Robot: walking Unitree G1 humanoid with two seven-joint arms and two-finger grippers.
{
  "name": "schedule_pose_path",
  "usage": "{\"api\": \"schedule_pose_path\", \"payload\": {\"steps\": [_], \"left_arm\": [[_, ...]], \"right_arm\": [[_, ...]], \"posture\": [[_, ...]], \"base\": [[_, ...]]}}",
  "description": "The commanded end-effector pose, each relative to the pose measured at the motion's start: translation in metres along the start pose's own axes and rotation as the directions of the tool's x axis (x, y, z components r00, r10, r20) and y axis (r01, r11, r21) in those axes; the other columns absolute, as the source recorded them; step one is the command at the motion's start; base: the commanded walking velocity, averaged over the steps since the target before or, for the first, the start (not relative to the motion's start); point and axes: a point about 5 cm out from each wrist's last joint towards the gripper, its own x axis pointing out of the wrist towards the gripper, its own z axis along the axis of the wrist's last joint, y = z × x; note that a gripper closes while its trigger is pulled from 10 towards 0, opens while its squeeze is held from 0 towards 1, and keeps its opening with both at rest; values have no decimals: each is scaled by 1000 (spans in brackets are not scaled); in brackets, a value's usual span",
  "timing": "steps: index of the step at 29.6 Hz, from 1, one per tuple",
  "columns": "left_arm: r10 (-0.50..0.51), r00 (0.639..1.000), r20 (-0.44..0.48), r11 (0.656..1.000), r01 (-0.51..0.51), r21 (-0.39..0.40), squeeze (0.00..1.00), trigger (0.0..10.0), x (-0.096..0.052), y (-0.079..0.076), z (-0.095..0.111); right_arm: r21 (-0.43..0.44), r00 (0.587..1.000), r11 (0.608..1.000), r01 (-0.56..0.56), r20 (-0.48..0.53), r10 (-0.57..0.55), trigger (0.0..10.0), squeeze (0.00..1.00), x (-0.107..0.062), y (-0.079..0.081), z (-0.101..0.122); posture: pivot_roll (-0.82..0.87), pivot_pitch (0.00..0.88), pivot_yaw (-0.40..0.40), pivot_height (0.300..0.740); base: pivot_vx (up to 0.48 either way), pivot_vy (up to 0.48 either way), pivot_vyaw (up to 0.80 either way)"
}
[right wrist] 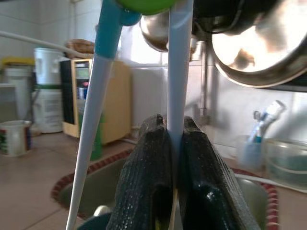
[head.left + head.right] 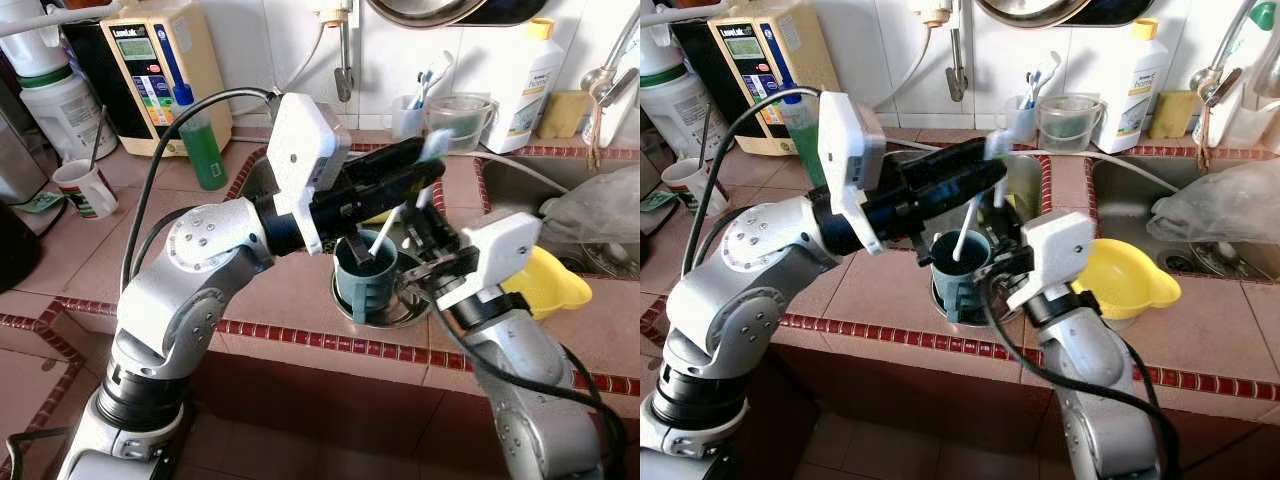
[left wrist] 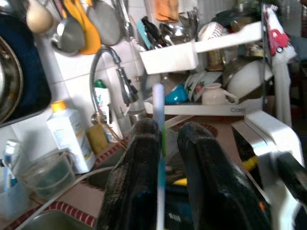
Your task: Kitchen organization
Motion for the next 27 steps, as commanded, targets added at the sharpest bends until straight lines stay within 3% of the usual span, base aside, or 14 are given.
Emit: {"api": "schedule_pose_path", "payload": {"steps": [1, 9, 15, 21, 25, 26, 27], "left_arm": [[-3, 1000, -10, 1000, 4, 10, 1000, 10000, -3, 1, -1], [7, 1000, -14, 1000, -6, 7, 1000, 10000, -5, 3, -1], [103, 994, -22, 995, -103, 1, 1000, 10000, -9, 18, -3], [210, 976, -47, 978, -210, 8, 1000, 10000, -16, 34, -7], [315, 946, -73, 949, -314, 24, 1000, 10000, -19, 46, -11], [355, 932, -71, 935, -352, 53, 0, 10000, -20, 48, -12], [373, 925, -70, 927, -369, 66, 0, 10000, -21, 49, -13]], "right_arm": [[3, 1000, 1000, -9, 7, 9, 10000, 0, 3, 1, 2], [5, 1000, 1000, -9, 5, 9, 10000, 0, 3, 1, 2], [4, 1000, 1000, 9, 11, -9, 10000, 0, 3, -2, 3], [-21, 995, 995, 98, 10, -98, 10000, 0, 2, -17, 4], [-54, 983, 982, 184, 4, -184, 10000, 0, 3, -30, 4], [-62, 978, 976, 210, 0, -210, 10000, 0, 3, -35, 3], [-65, 975, 973, 220, -2, -221, 10000, 0, 3, -38, 3]], "posture": [[-159, 15, 117, 740], [-157, 11, 114, 740], [-165, 0, 111, 740], [-168, 0, 103, 740], [-168, 0, 102, 740], [-166, 0, 96, 740], [-166, 0, 96, 740]], "base": [[0, 0, 0], [0, 0, 0], [0, 0, 0], [0, 0, 0], [0, 0, 0], [0, 0, 0], [0, 0, 0]]}}
